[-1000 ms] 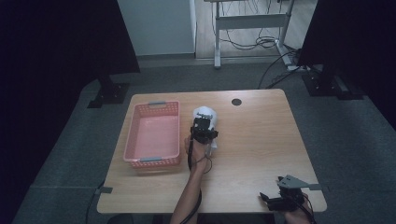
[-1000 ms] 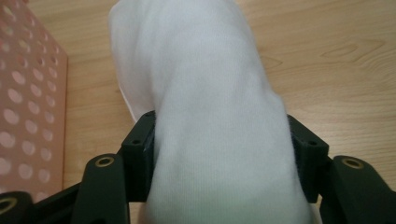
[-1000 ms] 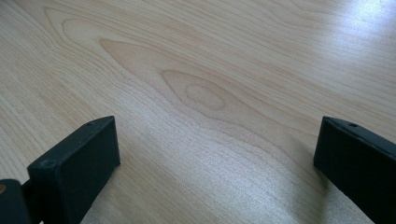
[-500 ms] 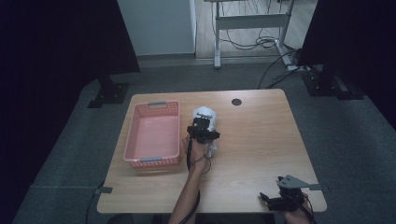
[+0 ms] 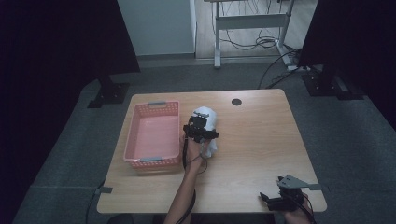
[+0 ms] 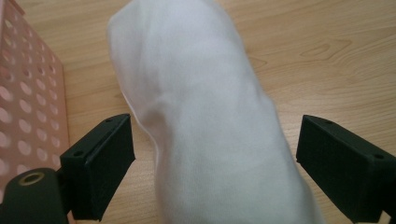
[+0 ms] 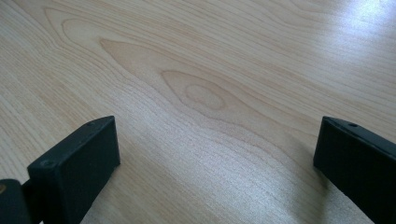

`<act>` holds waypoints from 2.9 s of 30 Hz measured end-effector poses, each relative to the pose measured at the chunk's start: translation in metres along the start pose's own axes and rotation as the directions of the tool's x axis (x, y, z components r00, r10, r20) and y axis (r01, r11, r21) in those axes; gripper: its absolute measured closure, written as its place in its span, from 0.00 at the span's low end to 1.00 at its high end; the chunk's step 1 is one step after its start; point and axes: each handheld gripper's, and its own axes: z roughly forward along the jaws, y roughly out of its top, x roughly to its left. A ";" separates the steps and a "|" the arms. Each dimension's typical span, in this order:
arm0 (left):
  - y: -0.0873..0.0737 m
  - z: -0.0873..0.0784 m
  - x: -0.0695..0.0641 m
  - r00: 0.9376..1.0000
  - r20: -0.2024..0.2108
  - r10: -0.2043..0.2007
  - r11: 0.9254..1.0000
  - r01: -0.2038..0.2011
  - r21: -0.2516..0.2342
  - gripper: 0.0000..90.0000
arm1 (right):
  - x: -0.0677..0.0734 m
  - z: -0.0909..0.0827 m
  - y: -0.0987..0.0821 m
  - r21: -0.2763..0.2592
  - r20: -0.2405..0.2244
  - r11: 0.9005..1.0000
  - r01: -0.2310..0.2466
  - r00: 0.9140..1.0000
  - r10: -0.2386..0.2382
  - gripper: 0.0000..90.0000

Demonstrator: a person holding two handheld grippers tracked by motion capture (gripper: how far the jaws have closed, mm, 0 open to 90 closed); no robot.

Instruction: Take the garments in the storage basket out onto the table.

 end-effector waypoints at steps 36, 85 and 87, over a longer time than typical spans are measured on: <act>-0.012 -0.037 0.033 0.999 0.044 0.021 0.999 -0.020 -0.026 0.12 | 0.000 0.000 0.000 0.000 0.001 1.000 0.000 1.000 0.000 0.00; -0.050 -0.078 0.102 0.997 0.058 -0.045 0.997 0.048 -0.067 0.12 | 0.000 0.000 0.000 0.000 0.003 1.000 0.000 1.000 0.000 0.00; -0.051 -0.079 0.105 0.998 0.054 -0.045 0.997 0.049 -0.068 0.12 | 0.000 0.000 0.000 0.000 0.003 1.000 -0.001 1.000 0.001 0.00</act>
